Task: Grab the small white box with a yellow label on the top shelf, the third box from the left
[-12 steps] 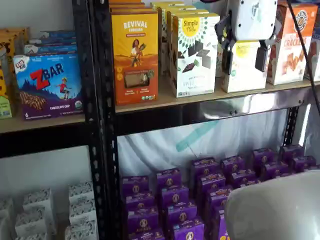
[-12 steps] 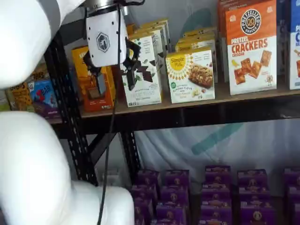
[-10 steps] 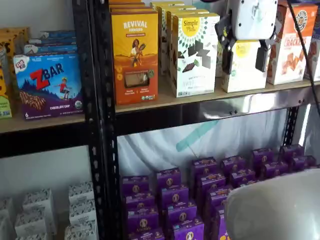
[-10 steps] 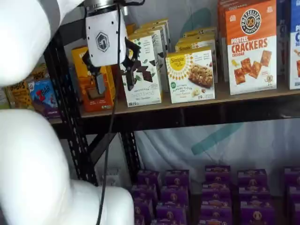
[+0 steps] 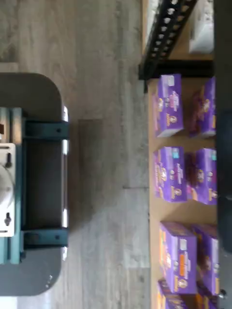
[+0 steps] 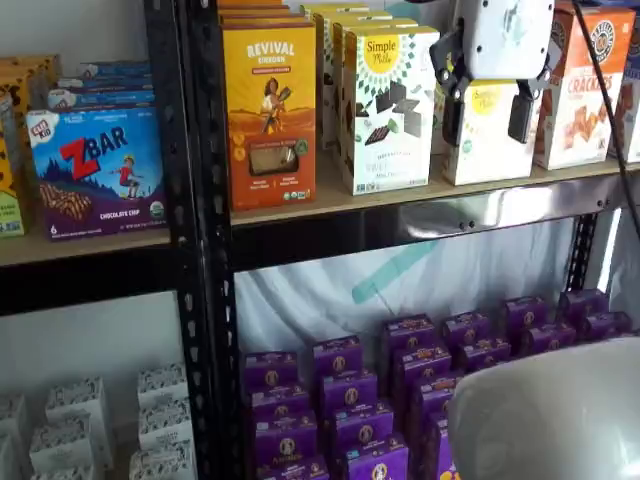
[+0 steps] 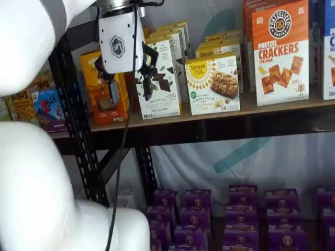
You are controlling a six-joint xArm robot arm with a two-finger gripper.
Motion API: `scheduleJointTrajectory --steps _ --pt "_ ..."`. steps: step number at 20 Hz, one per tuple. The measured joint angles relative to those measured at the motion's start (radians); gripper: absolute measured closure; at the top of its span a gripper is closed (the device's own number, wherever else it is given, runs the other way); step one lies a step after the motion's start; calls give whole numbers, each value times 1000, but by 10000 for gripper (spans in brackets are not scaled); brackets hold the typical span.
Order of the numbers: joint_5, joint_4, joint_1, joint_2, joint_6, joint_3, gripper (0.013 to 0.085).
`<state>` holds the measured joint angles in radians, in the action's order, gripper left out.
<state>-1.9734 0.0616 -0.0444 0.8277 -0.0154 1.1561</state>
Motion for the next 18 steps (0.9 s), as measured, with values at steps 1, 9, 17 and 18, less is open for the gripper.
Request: scheduleJointTrajectory --steps 1,9,17,18 --pt "21 -10 -11 -9 -15 2 130" --pt "165 -22 -173 -173 -183 85 130" --pt "231 -13 -251 -288 -262 146 130" --pt "237 -11 -260 -298 -271 150 130"
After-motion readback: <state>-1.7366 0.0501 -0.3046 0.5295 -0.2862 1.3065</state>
